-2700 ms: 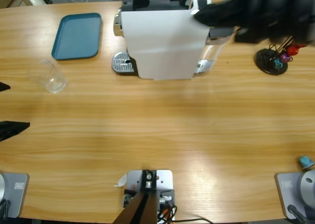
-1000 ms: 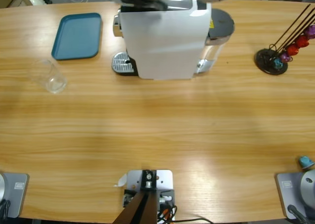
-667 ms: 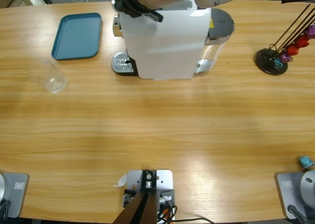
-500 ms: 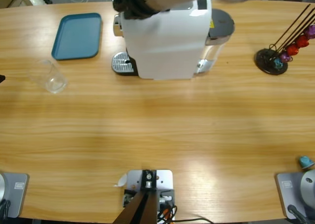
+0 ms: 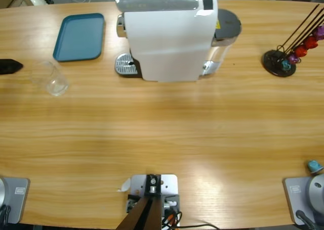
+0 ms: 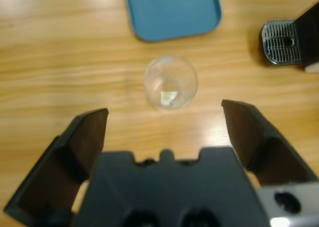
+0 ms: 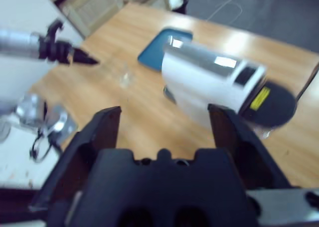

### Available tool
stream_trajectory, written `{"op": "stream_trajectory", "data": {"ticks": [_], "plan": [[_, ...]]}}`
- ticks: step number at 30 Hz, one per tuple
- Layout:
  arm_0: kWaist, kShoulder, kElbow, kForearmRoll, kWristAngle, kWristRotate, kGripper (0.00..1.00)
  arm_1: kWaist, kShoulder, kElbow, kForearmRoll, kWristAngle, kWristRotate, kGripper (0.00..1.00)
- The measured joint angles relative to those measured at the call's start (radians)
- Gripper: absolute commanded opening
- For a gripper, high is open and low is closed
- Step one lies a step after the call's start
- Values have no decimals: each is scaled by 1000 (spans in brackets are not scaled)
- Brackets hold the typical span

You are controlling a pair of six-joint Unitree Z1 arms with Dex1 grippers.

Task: Pour coffee

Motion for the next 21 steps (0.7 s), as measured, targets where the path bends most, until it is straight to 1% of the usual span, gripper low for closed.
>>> {"op": "stream_trajectory", "data": {"ticks": [5, 8, 12, 17, 18, 19, 20, 21], "plan": [[-54, -1, 200, -257, 6, -14, 991, 0, -62, 157, -35, 65, -25, 1000], [-60, 10, 272, -377, 12, 24, 991, -7, -68, 182, -39, 86, -55, 1000], [-61, 65, 314, -481, 52, 75, 995, -52, -68, 197, -39, 116, -75, 1000], [-63, 209, 318, -603, 71, 96, 990, -70, -68, 224, -39, 118, -79, 1000], [-63, 238, 319, -634, 71, 96, 968, -73, -68, 229, -39, 121, -79, 1000], [-63, 264, 321, -665, 72, 96, 893, -77, -69, 236, -39, 125, -79, 1000], [-63, 291, 325, -695, 72, 96, 768, -81, -70, 246, -39, 130, -79, 1000], [-63, 315, 330, -722, 73, 96, 608, -85, -73, 258, -39, 135, -79, 1000]]}}
